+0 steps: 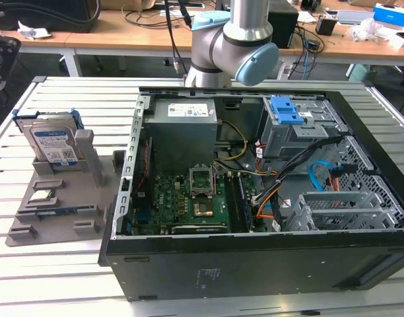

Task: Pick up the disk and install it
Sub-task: 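Pick up the disk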

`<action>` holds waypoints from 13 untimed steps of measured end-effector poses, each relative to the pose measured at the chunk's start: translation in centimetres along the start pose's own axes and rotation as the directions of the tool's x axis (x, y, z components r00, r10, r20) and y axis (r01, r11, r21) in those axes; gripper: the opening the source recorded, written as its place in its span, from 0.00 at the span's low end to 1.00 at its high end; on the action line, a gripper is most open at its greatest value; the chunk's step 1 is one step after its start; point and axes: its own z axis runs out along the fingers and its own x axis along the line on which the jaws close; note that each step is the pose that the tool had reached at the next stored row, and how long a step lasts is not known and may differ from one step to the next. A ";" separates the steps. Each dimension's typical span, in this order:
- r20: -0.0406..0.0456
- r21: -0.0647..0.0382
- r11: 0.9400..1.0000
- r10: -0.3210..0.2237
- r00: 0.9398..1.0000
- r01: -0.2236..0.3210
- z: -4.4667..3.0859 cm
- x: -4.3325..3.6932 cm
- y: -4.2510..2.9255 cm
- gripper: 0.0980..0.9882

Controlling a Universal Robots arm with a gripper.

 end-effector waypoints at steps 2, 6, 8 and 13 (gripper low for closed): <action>-0.002 -0.001 0.999 -0.036 0.999 0.036 0.00 0.00 0.00 0.01; -0.003 -0.002 0.997 -0.073 0.997 0.073 0.00 0.00 0.00 0.01; -0.004 -0.002 0.996 -0.094 0.996 0.094 0.00 0.00 0.00 0.01; -0.007 -0.004 0.988 -0.156 0.988 0.156 0.00 0.00 0.00 0.01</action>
